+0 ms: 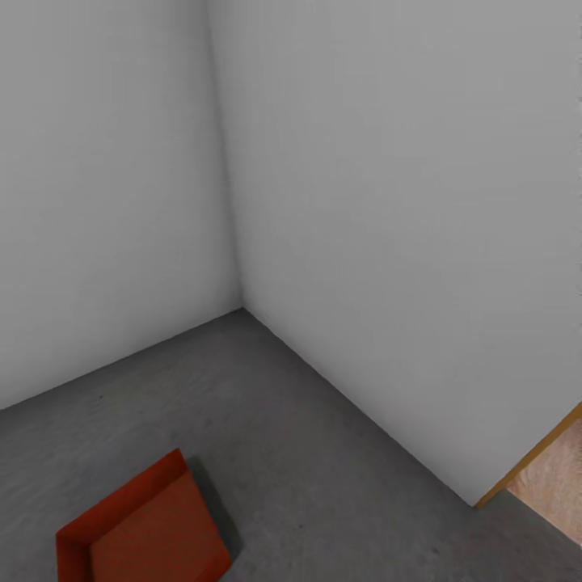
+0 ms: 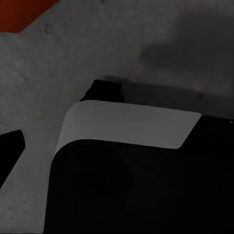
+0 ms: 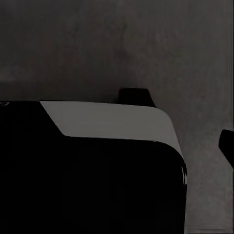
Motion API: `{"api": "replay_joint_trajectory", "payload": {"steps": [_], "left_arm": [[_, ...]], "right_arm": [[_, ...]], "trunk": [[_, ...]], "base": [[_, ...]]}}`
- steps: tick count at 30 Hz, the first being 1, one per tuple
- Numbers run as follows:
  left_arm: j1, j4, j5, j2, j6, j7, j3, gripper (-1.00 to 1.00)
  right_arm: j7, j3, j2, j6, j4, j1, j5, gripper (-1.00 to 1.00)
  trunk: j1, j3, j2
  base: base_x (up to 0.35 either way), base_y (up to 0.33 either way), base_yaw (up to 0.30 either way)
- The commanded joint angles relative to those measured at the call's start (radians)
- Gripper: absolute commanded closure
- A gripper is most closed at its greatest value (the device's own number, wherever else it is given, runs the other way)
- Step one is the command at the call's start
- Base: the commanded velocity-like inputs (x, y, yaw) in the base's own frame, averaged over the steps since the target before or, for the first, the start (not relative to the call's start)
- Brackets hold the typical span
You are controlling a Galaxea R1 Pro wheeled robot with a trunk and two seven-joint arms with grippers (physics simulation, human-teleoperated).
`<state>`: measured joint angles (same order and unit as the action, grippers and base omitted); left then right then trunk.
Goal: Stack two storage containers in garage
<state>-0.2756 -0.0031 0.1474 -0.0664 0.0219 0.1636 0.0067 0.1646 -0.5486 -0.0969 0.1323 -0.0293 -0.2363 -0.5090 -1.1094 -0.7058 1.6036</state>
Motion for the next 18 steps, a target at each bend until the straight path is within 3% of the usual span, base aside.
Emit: {"api": "replay_joint_trajectory", "payload": {"steps": [1,6,10,18], "left_arm": [[0.010,0.000,0.007,0.000,0.009,0.000,-0.001,-1.00],[0.036,0.000,0.007,0.003,0.018,-0.053,-0.001,-1.00],[0.051,0.000,0.007,0.028,0.019,-0.115,-0.001,-1.00],[0.055,-0.007,-0.002,0.052,0.019,-0.134,-0.003,-1.00]], "right_arm": [[0.000,-0.009,0.003,0.014,-0.003,0.013,-0.008,-1.00],[-0.001,-0.010,0.016,0.035,-0.003,0.042,-0.009,-1.00],[-0.023,-0.010,0.033,0.039,-0.003,0.058,-0.010,-1.00],[-0.070,-0.009,0.056,0.040,-0.003,0.066,-0.011,-1.00]], "trunk": [[0.000,0.000,0.000],[0.000,0.003,0.000],[0.000,0.005,0.000],[0.000,0.009,0.000]], "base": [[0.000,0.000,-0.114],[0.000,0.000,-0.118],[0.000,0.000,-0.123],[0.000,0.000,-0.139]]}}
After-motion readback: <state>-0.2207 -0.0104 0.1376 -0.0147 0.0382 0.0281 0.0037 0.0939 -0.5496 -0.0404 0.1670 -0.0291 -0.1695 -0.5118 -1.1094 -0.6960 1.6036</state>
